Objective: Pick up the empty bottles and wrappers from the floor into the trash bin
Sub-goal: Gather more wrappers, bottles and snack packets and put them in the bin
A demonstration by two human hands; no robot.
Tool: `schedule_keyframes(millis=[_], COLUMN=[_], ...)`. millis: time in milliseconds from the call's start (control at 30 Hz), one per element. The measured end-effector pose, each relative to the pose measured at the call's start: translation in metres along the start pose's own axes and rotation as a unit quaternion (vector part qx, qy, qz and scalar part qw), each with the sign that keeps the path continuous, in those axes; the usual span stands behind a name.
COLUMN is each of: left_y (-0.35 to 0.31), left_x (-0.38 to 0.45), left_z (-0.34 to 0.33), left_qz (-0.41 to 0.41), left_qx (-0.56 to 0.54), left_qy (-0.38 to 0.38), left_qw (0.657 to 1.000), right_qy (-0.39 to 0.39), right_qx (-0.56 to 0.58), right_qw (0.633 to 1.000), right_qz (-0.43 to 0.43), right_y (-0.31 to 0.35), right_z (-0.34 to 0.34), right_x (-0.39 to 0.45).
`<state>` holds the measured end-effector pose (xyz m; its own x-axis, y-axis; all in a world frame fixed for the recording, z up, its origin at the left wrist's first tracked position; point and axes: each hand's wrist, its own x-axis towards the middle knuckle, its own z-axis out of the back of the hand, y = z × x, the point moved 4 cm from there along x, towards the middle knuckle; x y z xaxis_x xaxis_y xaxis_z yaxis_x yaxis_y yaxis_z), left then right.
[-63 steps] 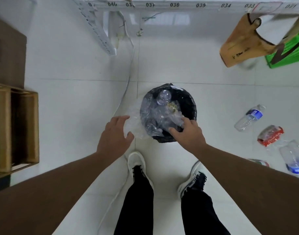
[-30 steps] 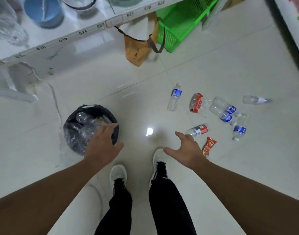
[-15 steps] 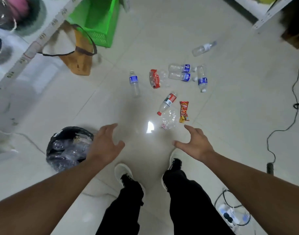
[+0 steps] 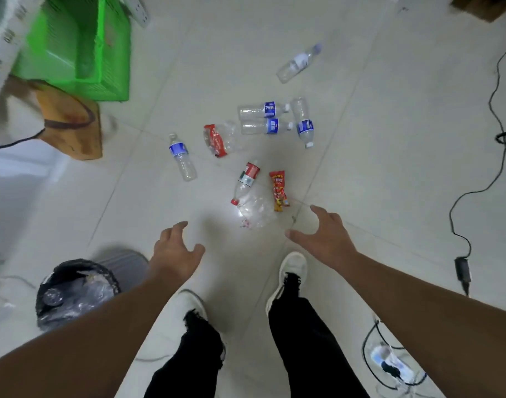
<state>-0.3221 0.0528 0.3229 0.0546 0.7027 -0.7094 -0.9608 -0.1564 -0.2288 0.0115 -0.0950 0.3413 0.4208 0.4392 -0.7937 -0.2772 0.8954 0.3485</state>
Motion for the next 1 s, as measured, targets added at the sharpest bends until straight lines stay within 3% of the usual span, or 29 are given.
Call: schedule_keyframes(millis=[300,500,633,767,1000], left_y=[-0.078,-0.126,-0.144,-0.147,-0.133], left_x=[0.065,0.118,0.158,0.2,0.296], left_z=[-0.004,0.015,0.016,-0.026,-0.166], left_qz=[-0.089,-0.197,-0.209,-0.181,-0.159], left_qx=[0.053,0.12,0.144,0.123,0.089], left_qy=[0.03,0.066,0.067,0.069,0.052], left_qw=[0.994,0.971,0.965,0.973,0.982], right_qy=[0.003,-0.042,-0.045,-0.037,-0.019], right_qx=[0.024,0.059,0.066,0.052,-0.009], right_qw=[0.998,0.993,0.992,0.994,0.999], right_qz=[-0.061,-0.089,-0.102,-0.086,-0.049], right_y=[-0.015,0.002,0.012,0.014,-0.014], right_z=[-0.005,0.013,0.004,-0.031,-0.11], right_x=[0.032,0.057,0.088,0.142,0.295])
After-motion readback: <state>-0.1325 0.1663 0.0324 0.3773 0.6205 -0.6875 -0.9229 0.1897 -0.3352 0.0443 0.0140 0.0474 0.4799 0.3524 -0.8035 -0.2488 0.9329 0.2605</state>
